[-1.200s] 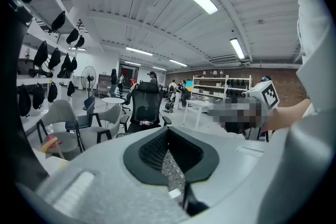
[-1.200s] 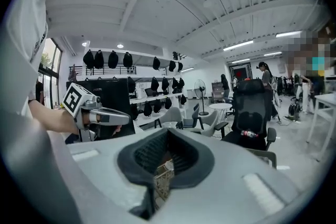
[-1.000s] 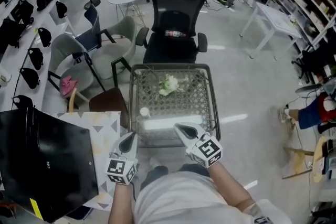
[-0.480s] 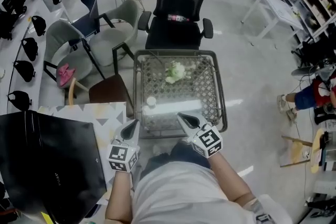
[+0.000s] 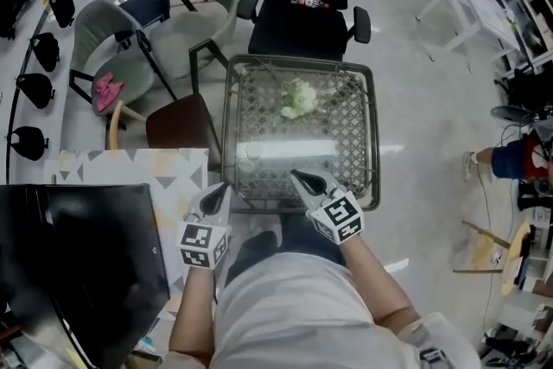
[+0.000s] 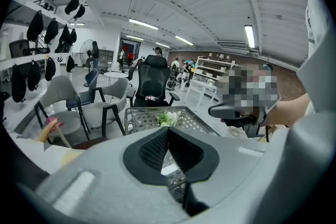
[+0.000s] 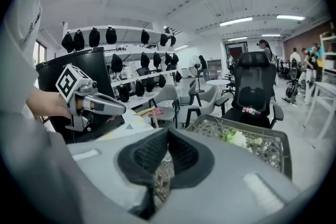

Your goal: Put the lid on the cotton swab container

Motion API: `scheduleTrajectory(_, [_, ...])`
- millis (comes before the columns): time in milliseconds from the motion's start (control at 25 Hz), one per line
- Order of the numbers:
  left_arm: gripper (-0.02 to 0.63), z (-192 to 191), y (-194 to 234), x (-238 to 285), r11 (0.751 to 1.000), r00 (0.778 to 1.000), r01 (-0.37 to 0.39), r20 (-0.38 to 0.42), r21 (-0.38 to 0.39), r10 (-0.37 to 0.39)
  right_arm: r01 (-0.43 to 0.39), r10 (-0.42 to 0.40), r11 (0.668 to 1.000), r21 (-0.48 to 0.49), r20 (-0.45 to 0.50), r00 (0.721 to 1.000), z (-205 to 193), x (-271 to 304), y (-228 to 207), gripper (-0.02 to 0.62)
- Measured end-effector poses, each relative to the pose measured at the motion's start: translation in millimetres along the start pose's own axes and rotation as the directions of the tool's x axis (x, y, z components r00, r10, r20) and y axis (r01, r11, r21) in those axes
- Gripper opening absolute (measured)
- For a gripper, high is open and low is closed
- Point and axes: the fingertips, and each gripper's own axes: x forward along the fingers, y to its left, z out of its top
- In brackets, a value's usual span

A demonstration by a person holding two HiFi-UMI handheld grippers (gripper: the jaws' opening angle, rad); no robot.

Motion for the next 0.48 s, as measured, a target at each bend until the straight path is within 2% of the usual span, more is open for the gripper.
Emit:
scheduleTrajectory(200, [0.009,-14,9,22,0.999,0.996,-0.034,-0.080,-0.010,0.033,-0.066,0.067,0.998,0.013,-0.059,0.996,-14,35,-18,0.005])
scheduleTrajectory(400, [0.009,-32,19,49,0.998,0.986,-0.051,-0.161,-0.042,0.044,-0.147,0.148,0.989,0.018,-0.134,0.980,-32,72,-27,0.005])
scheduleTrajectory(480, [0.009,-43,23,59,0.998,0.978,-0.065,-0.202,-0.020,0.060,-0.175,0.174,0.985,0.008,-0.160,0.972,-39,86,-30,0.005])
